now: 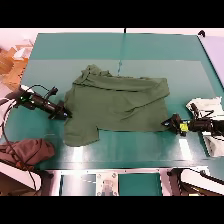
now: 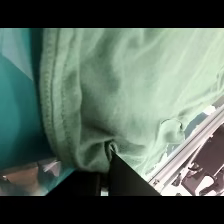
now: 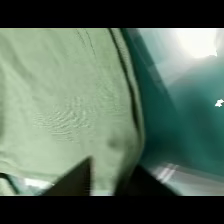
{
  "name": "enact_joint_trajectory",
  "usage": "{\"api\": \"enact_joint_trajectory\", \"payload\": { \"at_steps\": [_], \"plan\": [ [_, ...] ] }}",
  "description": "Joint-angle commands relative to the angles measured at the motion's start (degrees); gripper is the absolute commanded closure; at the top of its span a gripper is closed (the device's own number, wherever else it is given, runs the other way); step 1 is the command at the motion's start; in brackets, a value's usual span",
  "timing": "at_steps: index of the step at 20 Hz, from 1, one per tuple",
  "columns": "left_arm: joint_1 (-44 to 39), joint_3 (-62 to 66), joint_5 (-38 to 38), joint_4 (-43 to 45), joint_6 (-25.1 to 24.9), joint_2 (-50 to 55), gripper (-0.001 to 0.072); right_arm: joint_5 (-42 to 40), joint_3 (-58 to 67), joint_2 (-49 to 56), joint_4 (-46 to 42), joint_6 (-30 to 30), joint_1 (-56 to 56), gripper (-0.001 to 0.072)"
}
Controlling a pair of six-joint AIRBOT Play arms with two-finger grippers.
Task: Fold the shirts.
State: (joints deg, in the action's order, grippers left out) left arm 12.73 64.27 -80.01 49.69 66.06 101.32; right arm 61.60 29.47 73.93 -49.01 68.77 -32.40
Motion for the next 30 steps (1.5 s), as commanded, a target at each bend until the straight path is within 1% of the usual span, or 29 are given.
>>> {"api": "enact_joint_trajectory", "payload": {
  "at_steps": [1, 3, 5, 7, 9, 11, 14, 17, 19, 21, 23, 26, 27, 29, 30],
  "plan": [
    [-0.1, 1.7, -0.5, 0.8, -0.1, -0.2, 0.0682, 0.2, 0.3, 0.1, 3.7, -2.8, 0.5, 0.0693],
    [-0.1, 3.8, -2.8, 0.7, -0.1, -1.9, 0.0684, 2.1, 2.8, -0.4, 8.3, -5.3, 0.4, 0.0695],
    [-0.1, 6.5, -4.6, 0.7, 0.2, -7.4, 0.0684, 5.2, 8.7, -4.5, 12.0, -6.5, 0.4, 0.0696],
    [-0.1, 10.2, -4.3, 0.7, 0.8, -16.9, 0.0683, 6.3, 17.6, -12.6, 15.6, -5.9, 0.4, 0.0696],
    [-0.1, 16.4, -3.2, 0.4, 1.9, -27.9, 0.0683, 5.0, 29.7, -21.4, 16.2, -4.1, 0.3, 0.0696],
    [-0.1, 25.2, -0.9, 0.0, 2.9, -39.1, 0.0683, 1.6, 42.7, -28.3, 16.2, -2.7, 0.3, 0.0696],
    [-0.1, 38.5, 6.2, 0.4, 2.9, -52.0, 0.0683, -8.1, 58.5, -36.2, 14.8, -2.5, 0.3, 0.0696],
    [-0.1, 48.9, 12.4, 2.9, 2.9, -60.5, 0.0682, -15.4, 66.3, -41.2, 8.8, 0.2, 0.3, 0.0696],
    [-0.1, 52.8, 13.9, 5.4, 3.1, -63.4, 0.0682, -18.2, 67.7, -42.9, 6.4, 0.2, 0.3, 0.0696],
    [-0.1, 54.4, 13.2, 7.9, 4.5, -64.1, 0.0682, -18.6, 67.7, -43.1, 4.7, 0.2, 0.3, 0.0696],
    [-0.1, 52.7, 11.4, 10.5, 6.2, -63.8, 0.0682, -18.1, 66.2, -42.5, 3.8, 0.2, 0.3, 0.0696],
    [-0.1, 44.7, 9.2, 11.8, 8.6, -61.5, 0.0681, -16.2, 58.2, -40.6, 5.5, 0.2, 0.4, 0.0696],
    [-0.1, 41.1, 8.8, 10.7, 9.0, -60.5, 0.0682, -14.7, 54.6, -39.6, 7.1, 0.2, 0.4, 0.0696],
    [-0.1, 32.1, 8.5, 4.6, 8.9, -55.8, 0.0682, -12.1, 46.0, -36.7, 10.8, -0.5, 0.5, 0.0696],
    [-0.1, 27.4, 8.9, 1.4, 8.3, -53.0, 0.0682, -12.1, 41.3, -34.7, 11.0, -0.5, 1.5, 0.0696]
  ]
}}
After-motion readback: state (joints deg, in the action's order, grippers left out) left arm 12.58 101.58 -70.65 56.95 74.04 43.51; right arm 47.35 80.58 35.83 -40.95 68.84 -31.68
